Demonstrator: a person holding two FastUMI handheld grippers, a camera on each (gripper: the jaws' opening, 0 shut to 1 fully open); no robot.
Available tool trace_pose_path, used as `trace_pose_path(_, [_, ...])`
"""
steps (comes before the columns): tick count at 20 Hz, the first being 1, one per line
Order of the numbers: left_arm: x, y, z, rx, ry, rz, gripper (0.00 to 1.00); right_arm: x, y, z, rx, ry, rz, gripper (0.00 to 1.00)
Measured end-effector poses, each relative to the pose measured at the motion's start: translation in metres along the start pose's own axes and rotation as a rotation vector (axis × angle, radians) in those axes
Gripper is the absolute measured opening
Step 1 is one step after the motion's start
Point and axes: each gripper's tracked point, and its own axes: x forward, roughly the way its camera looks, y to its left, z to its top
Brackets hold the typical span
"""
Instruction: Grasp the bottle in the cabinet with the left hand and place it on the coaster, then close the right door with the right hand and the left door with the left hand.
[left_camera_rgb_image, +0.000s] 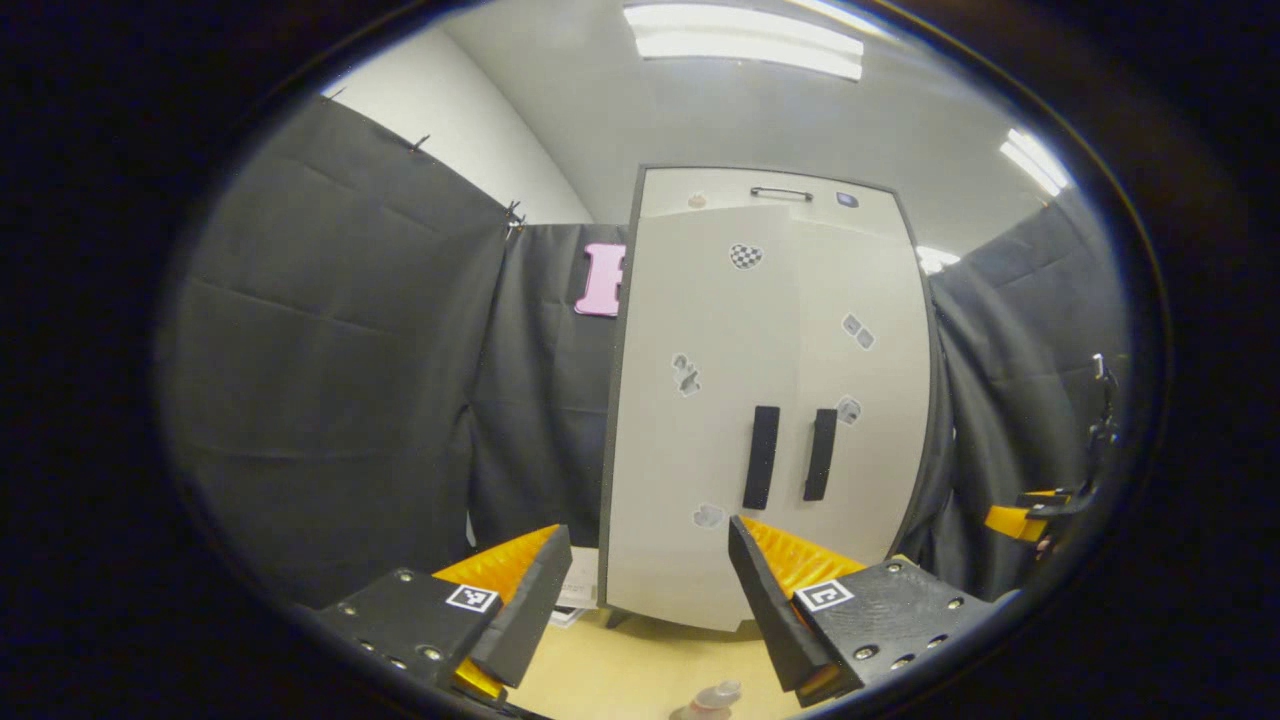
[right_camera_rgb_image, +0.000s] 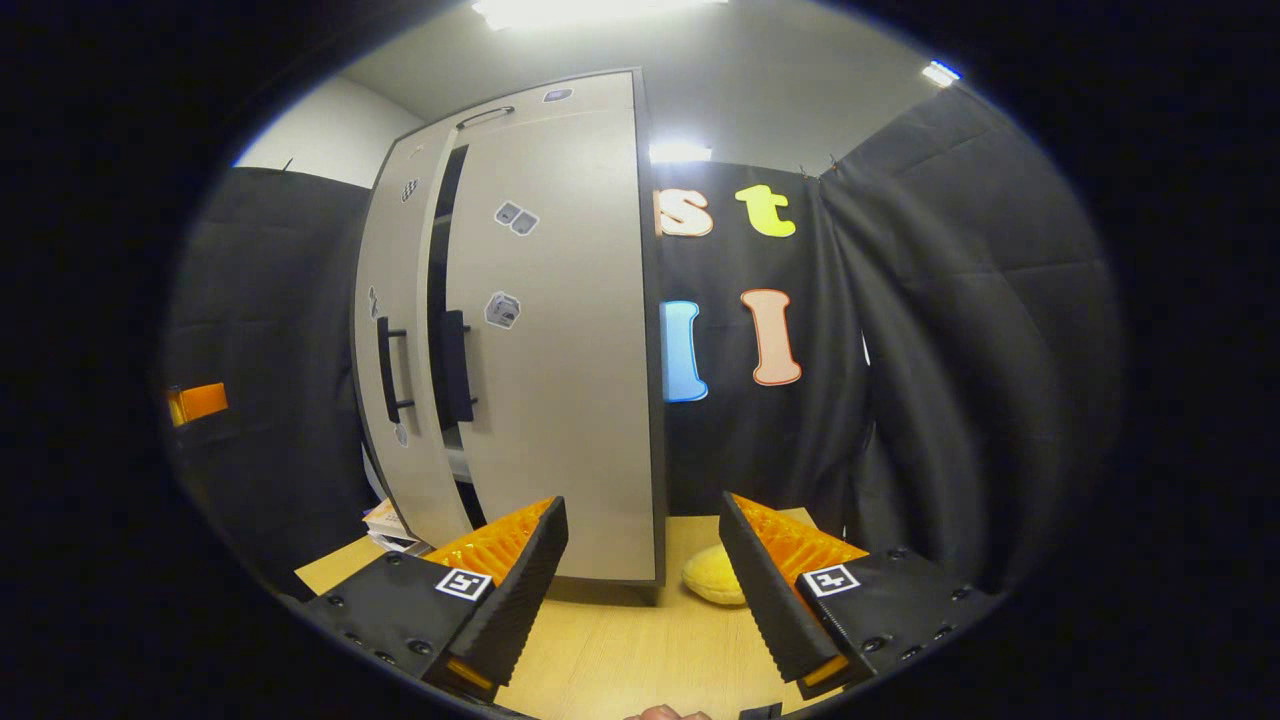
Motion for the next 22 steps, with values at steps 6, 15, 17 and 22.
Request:
trace_pose_path(6, [-0.008, -0.014, 0.012, 0.006, -0.033, -0.048, 0.96, -0.019, -0.007, 0.0, 0.033, -0.011, -0.049, 0.97])
trace_pose_path(15, [-0.026, 0.028, -0.014, 0.014, 0.021, -0.045, 0.96, -0.042, 0.017, 0.009, 0.016, -0.033, -0.078, 0.97])
trace_pose_path(17, [-0.024, 0.035, -0.016, 0.013, 0.018, -0.057, 0.96, -0.044, 0.02, 0.01, 0.015, -0.034, -0.092, 0.97])
trace_pose_path(22, [-0.027, 0.054, -0.032, 0.06, 0.025, -0.054, 0.91, -0.046, 0.028, -0.003, -0.012, 0.018, -0.109, 0.97])
